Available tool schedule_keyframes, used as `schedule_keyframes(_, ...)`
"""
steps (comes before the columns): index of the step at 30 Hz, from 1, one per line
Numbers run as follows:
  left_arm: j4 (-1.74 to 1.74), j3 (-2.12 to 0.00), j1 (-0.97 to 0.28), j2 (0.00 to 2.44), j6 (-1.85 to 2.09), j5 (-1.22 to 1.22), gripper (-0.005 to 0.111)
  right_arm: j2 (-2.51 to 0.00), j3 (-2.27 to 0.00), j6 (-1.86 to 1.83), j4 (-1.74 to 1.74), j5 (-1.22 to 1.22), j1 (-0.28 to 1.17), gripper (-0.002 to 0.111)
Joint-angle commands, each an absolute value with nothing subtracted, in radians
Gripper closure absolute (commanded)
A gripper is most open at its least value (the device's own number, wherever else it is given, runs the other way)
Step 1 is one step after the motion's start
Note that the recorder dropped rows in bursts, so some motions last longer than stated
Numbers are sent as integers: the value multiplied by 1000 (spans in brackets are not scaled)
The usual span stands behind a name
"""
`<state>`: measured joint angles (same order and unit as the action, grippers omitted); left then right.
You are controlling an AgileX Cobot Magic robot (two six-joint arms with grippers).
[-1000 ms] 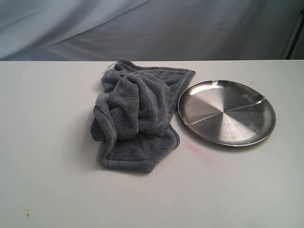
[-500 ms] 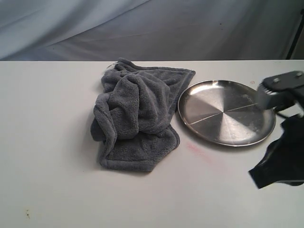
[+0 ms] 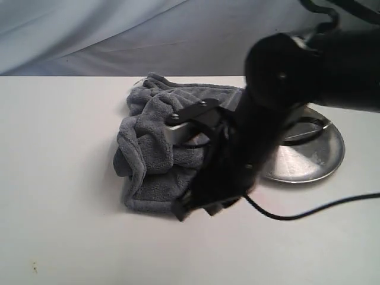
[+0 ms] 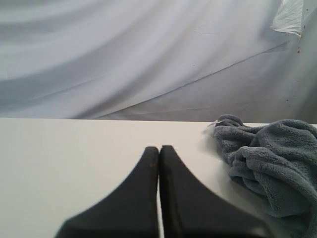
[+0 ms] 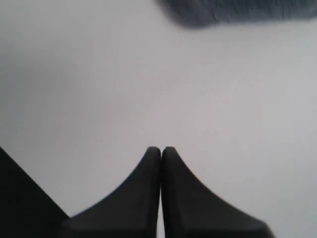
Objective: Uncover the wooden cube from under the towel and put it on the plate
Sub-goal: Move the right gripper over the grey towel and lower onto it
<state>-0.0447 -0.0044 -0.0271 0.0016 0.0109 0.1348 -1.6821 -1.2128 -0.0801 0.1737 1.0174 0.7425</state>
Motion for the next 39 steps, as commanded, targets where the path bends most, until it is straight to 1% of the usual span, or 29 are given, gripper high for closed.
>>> schedule_keyframes(1, -44, 0, -28, 0, 11, 133, 105, -1806, -1399, -77, 157, 991, 813, 108)
schedule_keyframes(6, -44, 0, -28, 0, 11, 133, 105, -1931, -1568, -103, 157, 998, 840, 108)
schedule_keyframes(10, -44, 0, -28, 0, 11, 133, 105, -1982, -1616, -103, 144, 1013, 804, 108)
schedule_keyframes(13, -44, 0, -28, 0, 8, 133, 105, -1982, -1618, -103, 102, 1017, 748, 108)
schedule_keyframes(19, -44, 0, -28, 0, 8, 133, 105, -1986, -1618, -103, 58, 1013, 591, 108)
schedule_keyframes(26, -44, 0, -28, 0, 11, 133, 105, -1996, -1624, -103, 46, 895, 451, 108)
schedule_keyframes(29, -44, 0, -28, 0, 11, 133, 105, -2042, -1670, -103, 44, 907, 430, 108)
schedule_keyframes(35, -44, 0, -28, 0, 9, 133, 105, -2158, -1817, -105, 53, 974, 430, 108)
schedule_keyframes(39, -44, 0, -28, 0, 9, 133, 105, -2192, -1885, -105, 86, 998, 434, 108)
